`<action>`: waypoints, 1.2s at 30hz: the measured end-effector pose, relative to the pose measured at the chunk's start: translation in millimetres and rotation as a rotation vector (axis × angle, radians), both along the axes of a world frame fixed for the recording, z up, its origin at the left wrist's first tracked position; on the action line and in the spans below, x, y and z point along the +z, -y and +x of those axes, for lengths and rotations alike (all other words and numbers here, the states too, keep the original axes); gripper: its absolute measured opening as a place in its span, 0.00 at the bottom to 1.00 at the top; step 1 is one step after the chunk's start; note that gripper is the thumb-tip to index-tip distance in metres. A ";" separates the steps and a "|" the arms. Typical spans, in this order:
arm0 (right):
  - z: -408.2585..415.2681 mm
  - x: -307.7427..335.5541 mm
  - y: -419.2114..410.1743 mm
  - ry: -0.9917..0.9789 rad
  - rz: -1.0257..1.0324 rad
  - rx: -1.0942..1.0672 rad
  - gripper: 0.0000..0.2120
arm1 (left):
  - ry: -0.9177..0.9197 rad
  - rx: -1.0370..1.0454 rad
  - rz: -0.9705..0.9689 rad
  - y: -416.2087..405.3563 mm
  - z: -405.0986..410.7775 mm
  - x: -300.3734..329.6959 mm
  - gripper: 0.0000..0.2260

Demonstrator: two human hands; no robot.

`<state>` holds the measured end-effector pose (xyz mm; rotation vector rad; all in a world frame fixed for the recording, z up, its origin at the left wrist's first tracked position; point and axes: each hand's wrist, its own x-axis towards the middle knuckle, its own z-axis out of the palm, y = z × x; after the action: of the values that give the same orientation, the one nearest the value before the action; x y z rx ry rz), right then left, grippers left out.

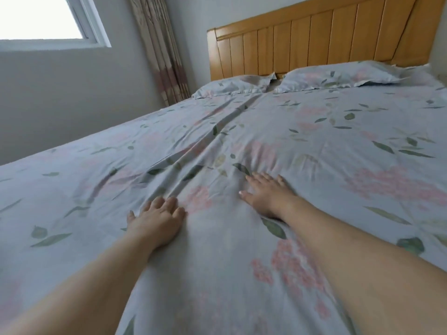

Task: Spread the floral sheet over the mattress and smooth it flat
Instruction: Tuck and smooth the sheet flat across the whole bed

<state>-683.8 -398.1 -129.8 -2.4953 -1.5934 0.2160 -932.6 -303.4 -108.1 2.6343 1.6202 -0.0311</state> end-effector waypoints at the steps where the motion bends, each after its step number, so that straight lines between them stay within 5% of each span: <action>1: 6.9 2.4 -6.3 0.008 -0.014 -0.016 0.35 | -0.006 0.048 -0.037 -11.2 -23.3 -4.5 0.25; 7: -2.5 7.4 -55.3 0.058 -0.105 -0.305 0.34 | -0.005 0.175 -0.022 -53.1 -112.1 -10.4 0.25; 13: -173.3 -5.2 -157.8 0.047 -0.017 0.119 0.37 | -0.001 0.208 -0.026 -81.1 -168.7 -19.5 0.26; 18: -271.9 2.6 -174.3 -0.186 0.031 0.581 0.27 | 0.004 0.400 -0.051 -100.5 -235.7 -24.4 0.26; 20: -251.0 23.6 -177.5 -0.305 0.180 0.460 0.22 | 0.011 0.399 -0.063 -103.6 -240.5 -21.1 0.27; 22: -204.8 31.7 -183.5 -0.177 0.276 0.151 0.21 | -0.015 0.331 0.010 -103.7 -236.1 -21.6 0.27; 25: -168.2 13.9 -184.5 0.071 -0.023 -0.211 0.29 | -0.078 0.192 0.122 -110.5 -232.9 -25.8 0.28; 36: -264.8 -35.8 -246.5 0.177 -0.015 -0.030 0.34 | 0.056 0.185 -0.002 -151.8 -243.4 -41.4 0.29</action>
<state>-948.6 -151.6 -165.6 -2.6115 -1.6219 0.0024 -1175.9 -151.6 -149.5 2.4483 1.8349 0.0471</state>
